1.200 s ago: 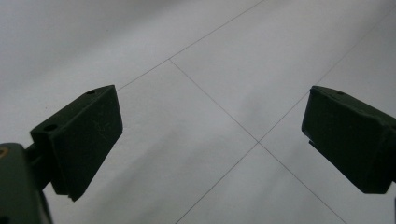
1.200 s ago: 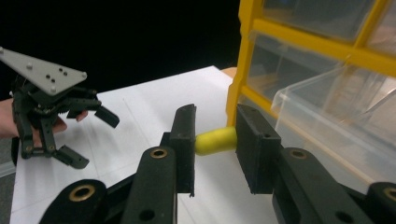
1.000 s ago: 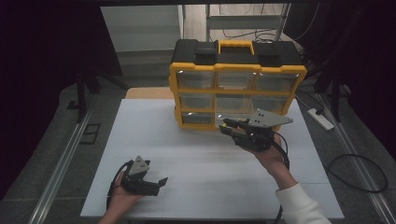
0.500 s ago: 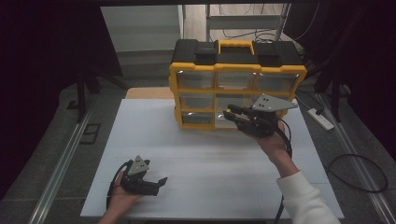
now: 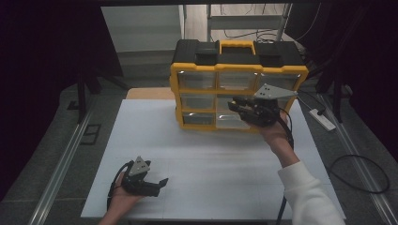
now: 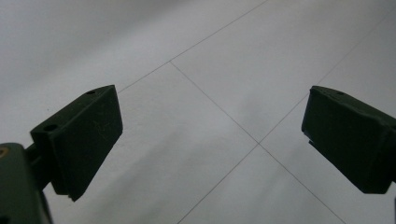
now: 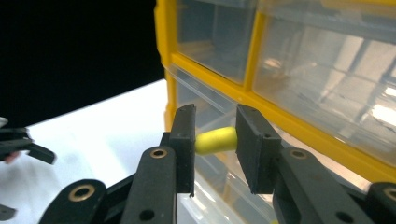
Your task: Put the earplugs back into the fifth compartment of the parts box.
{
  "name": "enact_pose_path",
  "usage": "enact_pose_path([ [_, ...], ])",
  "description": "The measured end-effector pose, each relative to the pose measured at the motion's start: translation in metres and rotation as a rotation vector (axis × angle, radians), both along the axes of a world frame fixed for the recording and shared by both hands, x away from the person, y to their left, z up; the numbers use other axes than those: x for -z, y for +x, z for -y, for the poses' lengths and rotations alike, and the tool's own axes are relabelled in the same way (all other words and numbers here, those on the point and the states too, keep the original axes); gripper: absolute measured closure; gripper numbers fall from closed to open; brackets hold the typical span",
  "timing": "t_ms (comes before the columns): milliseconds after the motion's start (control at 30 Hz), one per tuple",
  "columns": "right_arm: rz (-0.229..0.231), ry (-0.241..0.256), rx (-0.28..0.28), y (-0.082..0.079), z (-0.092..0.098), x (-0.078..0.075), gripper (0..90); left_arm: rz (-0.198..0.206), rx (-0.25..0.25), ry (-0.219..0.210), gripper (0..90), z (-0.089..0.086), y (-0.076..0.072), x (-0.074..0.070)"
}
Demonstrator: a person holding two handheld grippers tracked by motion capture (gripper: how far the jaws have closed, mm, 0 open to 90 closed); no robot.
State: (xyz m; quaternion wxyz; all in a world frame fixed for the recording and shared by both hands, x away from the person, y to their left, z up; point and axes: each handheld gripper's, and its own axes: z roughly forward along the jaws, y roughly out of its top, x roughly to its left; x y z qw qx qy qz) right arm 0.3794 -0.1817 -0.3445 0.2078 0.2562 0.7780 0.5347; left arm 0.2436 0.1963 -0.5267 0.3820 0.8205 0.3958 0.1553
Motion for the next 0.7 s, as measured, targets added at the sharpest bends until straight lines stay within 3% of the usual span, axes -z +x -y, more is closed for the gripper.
enact_pose_path([
  [233,-0.045,-0.035,0.069,0.021,-0.004,0.007,66.0,-0.005,0.004,-0.003,5.2,0.001,0.003,0.0],
  [367,-0.051,-0.048,0.08,0.023,-0.005,0.01,40.7,-0.005,0.004,-0.012,5.2,0.001,0.002,0.0],
  [467,-0.041,-0.025,0.088,0.019,-0.003,0.01,30.4,-0.006,0.007,-0.013,5.2,0.001,0.003,0.0],
  [700,0.003,0.045,0.067,-0.008,0.011,0.006,27.4,-0.001,0.008,-0.018,5.2,0.0,0.003,-0.001],
])
